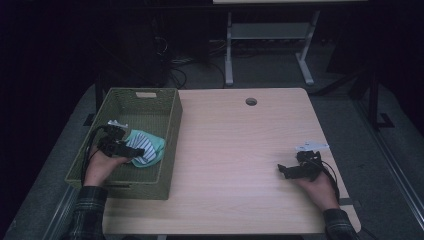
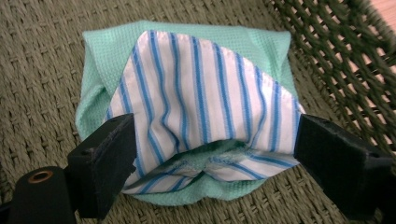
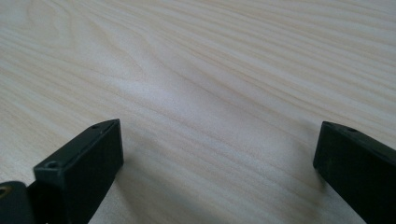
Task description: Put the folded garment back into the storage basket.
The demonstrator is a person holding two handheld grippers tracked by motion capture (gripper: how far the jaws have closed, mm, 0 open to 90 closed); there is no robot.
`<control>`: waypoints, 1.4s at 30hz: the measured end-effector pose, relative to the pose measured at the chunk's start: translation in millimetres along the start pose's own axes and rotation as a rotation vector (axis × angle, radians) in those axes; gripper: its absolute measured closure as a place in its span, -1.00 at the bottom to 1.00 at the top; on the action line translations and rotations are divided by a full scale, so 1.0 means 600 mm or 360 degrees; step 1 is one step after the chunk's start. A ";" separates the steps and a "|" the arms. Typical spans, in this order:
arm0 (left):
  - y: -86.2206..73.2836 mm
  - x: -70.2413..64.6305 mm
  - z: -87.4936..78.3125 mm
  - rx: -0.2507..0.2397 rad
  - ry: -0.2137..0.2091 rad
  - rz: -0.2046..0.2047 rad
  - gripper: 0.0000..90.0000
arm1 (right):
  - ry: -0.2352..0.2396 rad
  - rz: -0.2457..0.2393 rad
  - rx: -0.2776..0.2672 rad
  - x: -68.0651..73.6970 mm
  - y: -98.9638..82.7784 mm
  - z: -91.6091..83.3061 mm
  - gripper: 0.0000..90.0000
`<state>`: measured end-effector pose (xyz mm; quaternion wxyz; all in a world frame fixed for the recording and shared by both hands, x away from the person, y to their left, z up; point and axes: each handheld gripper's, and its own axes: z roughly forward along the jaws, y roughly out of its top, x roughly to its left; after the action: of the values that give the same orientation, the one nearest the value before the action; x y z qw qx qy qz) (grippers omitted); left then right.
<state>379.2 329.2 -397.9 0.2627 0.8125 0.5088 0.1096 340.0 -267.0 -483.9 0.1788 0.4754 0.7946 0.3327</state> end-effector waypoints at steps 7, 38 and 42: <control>0.006 -0.012 -0.015 -0.0042 -0.0020 0.0017 -0.71 | -0.0001 0.0000 0.0000 0.000 0.000 0.000 -0.98; 0.066 -0.122 -0.074 -0.0239 -0.0157 0.0181 -0.69 | 0.0000 0.0000 0.0000 0.000 0.000 0.000 -0.98; 0.073 -0.137 -0.073 -0.0241 -0.0180 0.0214 -0.70 | 0.0000 0.0000 0.0000 0.000 0.000 0.000 -0.98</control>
<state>355.7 255.1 -330.5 0.3438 0.8275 0.4277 0.1192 340.0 -267.0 -483.9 0.1789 0.4754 0.7946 0.3326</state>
